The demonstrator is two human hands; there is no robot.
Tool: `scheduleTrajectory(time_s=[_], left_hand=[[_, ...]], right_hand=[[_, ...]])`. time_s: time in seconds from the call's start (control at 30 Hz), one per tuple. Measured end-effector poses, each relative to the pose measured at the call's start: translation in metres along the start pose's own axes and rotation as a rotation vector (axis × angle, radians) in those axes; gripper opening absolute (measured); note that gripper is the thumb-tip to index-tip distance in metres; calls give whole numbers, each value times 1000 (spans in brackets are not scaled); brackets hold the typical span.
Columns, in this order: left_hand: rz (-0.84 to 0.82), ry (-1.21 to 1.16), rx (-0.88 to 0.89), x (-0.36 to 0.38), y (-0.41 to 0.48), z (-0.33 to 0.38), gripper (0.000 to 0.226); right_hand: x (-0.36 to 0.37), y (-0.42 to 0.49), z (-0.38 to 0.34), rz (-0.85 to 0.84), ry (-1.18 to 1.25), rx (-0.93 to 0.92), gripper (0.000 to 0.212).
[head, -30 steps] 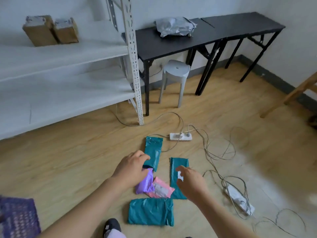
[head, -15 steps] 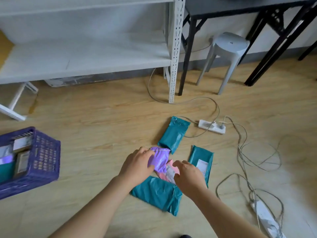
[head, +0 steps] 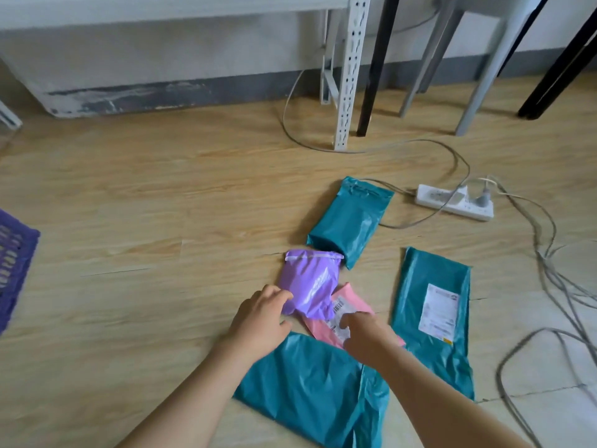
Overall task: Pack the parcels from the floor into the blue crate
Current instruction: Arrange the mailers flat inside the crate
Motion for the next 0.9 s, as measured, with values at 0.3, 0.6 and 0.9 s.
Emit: scheduleTrajectory(time_s=[0.3,0.6,0.9], left_hand=[[-107,-124,-131,97,8,-27,55],[-102,-185,-134,105,16,-30,49],[-123,-321,-141,107,30,-12,43]], right_hand=[[71,47,1,81,97,52,50],[45,84,71,183,139,244,75],[73,89,76,176,153,389,85]])
Point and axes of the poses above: each hand's wrist, its own y-axis towards the middle knuckle, its own x-axis out of the palm, z = x × y, the point moved 3 cm from there along y, towards the middle knuckle, and after that the axes turned 13 degrees about y, right-handed, at the moved point
